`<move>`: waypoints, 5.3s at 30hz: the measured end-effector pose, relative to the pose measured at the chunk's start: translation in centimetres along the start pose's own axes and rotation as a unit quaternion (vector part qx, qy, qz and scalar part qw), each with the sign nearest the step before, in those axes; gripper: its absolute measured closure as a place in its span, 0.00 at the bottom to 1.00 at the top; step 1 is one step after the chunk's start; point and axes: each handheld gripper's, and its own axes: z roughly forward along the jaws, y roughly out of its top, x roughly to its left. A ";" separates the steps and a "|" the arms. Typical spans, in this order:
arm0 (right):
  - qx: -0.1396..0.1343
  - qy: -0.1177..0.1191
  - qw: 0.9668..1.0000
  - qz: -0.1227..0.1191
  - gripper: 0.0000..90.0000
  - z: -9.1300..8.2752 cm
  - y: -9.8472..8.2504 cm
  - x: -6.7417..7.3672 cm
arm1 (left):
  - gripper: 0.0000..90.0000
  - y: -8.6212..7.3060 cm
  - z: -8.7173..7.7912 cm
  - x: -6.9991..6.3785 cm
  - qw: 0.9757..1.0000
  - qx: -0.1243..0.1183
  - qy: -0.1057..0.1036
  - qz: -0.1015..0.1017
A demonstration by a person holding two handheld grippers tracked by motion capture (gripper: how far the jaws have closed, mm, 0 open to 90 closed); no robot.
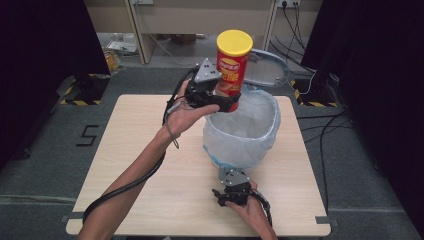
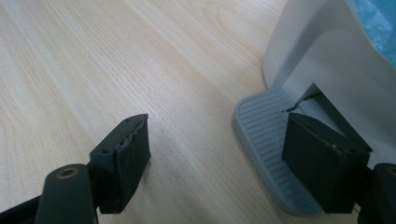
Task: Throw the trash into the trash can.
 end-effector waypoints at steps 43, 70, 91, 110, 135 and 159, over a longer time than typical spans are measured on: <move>-0.001 0.002 1.000 -0.002 0.25 0.0 0.0 0.0 | 0.23 -2.8 3.2 -1.2 0.995 0.099 -0.023 0.016; 0.000 0.002 1.000 -0.001 0.25 0.0 0.0 -0.1 | 0.17 -5.5 -3.5 2.9 0.998 0.049 -0.003 -0.030; -0.001 0.003 1.000 0.003 0.25 -0.1 0.0 -0.1 | 0.17 -9.9 -7.4 6.6 0.996 0.041 0.034 -0.074; 0.000 0.002 1.000 0.003 0.25 -0.1 0.0 0.0 | 0.17 -15.5 -9.5 7.7 0.992 0.056 0.063 -0.095; -0.002 0.001 1.000 0.001 0.25 0.0 0.0 0.0 | 0.17 -25.9 -8.1 6.3 0.982 0.100 0.092 -0.130; -0.003 0.000 1.000 -0.001 0.25 0.0 0.0 0.0 | 0.17 -32.2 -9.4 4.3 0.975 0.166 0.088 -0.121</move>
